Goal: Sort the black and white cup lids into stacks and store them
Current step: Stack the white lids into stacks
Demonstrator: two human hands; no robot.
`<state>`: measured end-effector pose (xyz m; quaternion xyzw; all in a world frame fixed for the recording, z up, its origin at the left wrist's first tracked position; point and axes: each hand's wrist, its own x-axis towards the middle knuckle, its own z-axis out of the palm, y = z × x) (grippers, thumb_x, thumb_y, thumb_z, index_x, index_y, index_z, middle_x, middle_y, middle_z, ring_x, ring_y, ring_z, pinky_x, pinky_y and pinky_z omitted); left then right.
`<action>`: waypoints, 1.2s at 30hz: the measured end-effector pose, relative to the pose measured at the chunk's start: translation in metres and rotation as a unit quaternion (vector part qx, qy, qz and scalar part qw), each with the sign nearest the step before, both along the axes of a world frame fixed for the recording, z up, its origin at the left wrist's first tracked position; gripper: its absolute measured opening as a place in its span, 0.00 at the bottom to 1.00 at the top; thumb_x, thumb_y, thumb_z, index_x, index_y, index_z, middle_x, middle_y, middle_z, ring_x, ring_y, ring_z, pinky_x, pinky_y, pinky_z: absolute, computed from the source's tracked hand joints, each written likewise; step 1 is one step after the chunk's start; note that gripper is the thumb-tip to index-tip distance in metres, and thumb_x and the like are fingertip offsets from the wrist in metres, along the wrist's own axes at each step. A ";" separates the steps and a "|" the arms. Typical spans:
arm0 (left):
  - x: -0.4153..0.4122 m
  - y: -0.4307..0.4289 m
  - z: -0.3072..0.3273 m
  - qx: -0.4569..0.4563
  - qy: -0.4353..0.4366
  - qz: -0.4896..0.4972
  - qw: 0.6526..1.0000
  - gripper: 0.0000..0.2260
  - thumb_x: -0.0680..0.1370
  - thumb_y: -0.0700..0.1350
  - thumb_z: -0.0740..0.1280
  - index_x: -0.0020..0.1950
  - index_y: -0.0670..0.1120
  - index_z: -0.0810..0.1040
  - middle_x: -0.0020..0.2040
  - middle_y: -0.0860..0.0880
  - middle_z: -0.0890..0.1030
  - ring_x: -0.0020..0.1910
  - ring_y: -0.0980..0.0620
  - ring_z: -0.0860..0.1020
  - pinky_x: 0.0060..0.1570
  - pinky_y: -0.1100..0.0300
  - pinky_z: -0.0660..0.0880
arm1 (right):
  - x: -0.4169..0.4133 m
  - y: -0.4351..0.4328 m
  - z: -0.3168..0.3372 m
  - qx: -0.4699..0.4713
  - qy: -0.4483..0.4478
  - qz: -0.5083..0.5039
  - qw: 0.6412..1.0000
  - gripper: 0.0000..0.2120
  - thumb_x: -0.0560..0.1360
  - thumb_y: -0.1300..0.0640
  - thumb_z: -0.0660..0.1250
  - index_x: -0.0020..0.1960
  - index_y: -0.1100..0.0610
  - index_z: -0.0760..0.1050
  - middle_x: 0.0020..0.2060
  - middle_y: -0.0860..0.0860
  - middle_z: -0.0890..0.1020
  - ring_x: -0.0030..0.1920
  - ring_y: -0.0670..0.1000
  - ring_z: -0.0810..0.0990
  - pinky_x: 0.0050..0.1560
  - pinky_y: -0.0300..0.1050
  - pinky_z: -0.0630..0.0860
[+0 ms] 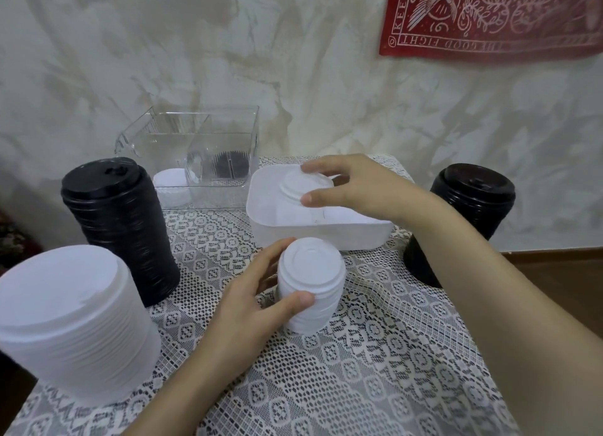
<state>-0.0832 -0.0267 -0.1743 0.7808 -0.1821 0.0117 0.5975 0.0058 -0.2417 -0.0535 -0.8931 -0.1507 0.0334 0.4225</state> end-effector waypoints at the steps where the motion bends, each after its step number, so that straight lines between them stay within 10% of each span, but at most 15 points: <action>1: -0.001 0.000 0.000 -0.001 0.000 -0.002 1.000 0.34 0.68 0.61 0.76 0.73 0.63 0.71 0.68 0.66 0.78 0.68 0.63 0.76 0.65 0.64 0.74 | -0.015 0.001 0.003 -0.005 -0.007 0.011 1.000 0.27 0.73 0.47 0.78 0.70 0.44 0.77 0.61 0.41 0.80 0.56 0.39 0.80 0.57 0.30 0.73; 9: -0.001 -0.002 0.000 -0.018 0.000 -0.020 1.000 0.36 0.71 0.59 0.75 0.78 0.59 0.69 0.69 0.61 0.79 0.68 0.59 0.78 0.62 0.65 0.76 | -0.084 -0.011 -0.025 -0.058 0.012 0.045 0.997 0.32 0.72 0.46 0.78 0.74 0.38 0.72 0.66 0.33 0.74 0.57 0.26 0.72 0.55 0.23 0.70; 20: 0.001 0.000 -0.002 -0.021 0.017 -0.034 0.999 0.43 0.68 0.60 0.78 0.80 0.56 0.66 0.70 0.61 0.78 0.71 0.58 0.75 0.71 0.55 0.73 | -0.095 0.001 -0.046 -0.034 -0.010 0.042 0.998 0.33 0.75 0.50 0.76 0.77 0.38 0.68 0.76 0.36 0.66 0.75 0.34 0.62 0.79 0.47 0.62; 36: 0.002 0.000 -0.001 -0.008 0.014 -0.049 0.999 0.33 0.71 0.46 0.77 0.74 0.60 0.71 0.67 0.61 0.80 0.68 0.58 0.77 0.67 0.60 0.75 | -0.091 0.000 -0.054 -0.009 0.022 0.012 1.000 0.39 0.68 0.37 0.75 0.77 0.38 0.68 0.71 0.37 0.74 0.70 0.39 0.73 0.74 0.49 0.71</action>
